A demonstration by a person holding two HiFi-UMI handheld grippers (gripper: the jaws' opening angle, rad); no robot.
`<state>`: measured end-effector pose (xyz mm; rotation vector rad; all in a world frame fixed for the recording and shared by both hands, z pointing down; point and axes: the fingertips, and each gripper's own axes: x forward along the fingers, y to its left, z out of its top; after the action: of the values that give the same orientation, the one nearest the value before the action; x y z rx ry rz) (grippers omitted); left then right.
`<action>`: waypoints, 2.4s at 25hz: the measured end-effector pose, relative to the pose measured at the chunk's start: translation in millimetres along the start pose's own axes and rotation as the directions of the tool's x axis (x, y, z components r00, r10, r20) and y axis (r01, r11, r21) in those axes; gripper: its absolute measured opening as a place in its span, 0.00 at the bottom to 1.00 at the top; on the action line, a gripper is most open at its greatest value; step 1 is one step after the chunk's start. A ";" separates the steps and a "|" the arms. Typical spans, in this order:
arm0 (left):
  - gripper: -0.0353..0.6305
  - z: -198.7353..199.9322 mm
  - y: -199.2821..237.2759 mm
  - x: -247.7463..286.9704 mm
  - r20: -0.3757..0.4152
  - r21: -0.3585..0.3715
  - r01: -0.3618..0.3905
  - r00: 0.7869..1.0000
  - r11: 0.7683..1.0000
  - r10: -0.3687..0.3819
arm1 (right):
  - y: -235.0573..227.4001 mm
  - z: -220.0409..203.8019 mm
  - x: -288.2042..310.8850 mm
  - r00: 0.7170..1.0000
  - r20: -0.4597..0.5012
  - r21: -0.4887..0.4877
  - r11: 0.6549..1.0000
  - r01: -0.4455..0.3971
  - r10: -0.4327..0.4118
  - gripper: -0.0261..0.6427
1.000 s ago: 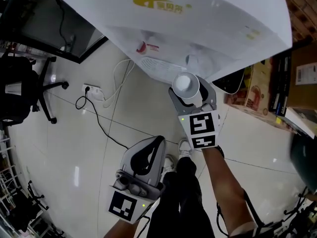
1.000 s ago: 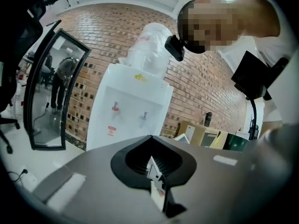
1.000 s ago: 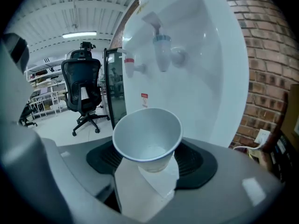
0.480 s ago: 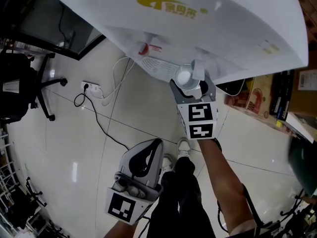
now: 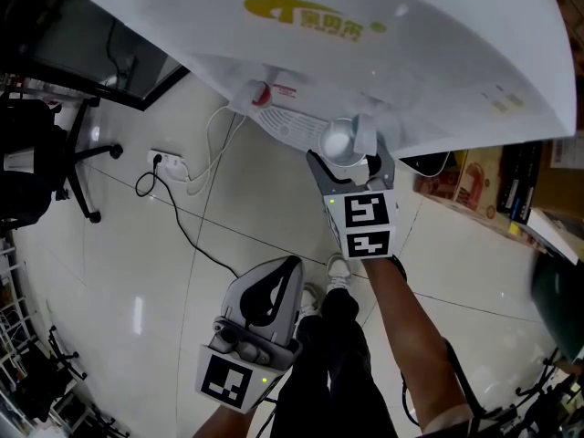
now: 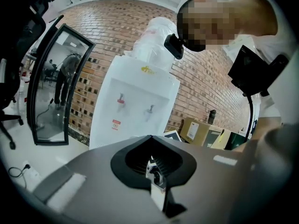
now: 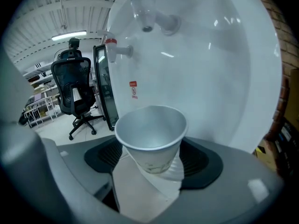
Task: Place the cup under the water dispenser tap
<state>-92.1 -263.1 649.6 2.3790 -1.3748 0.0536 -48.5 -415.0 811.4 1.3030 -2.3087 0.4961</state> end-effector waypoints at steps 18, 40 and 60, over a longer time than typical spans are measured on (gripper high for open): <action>0.04 10.8 -22.9 -20.0 0.004 0.029 0.034 0.999 0.999 -0.034 | 19.9 4.2 -66.4 1.000 0.018 0.013 1.000 -0.017 0.017 0.61; 0.04 134.5 -87.7 -114.9 0.121 0.085 0.035 0.992 0.996 -0.045 | 131.1 158.7 -302.8 0.970 0.210 -0.102 0.990 -0.102 0.121 0.30; 0.04 231.3 -172.2 -197.9 0.262 0.159 0.180 0.940 0.971 -0.217 | 188.8 219.7 -444.5 0.941 0.317 -0.229 0.972 -0.045 0.118 0.13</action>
<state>-86.7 -104.6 337.9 2.7086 -1.2718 -0.2632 -51.9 -119.0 371.1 1.2622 -2.6098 0.0432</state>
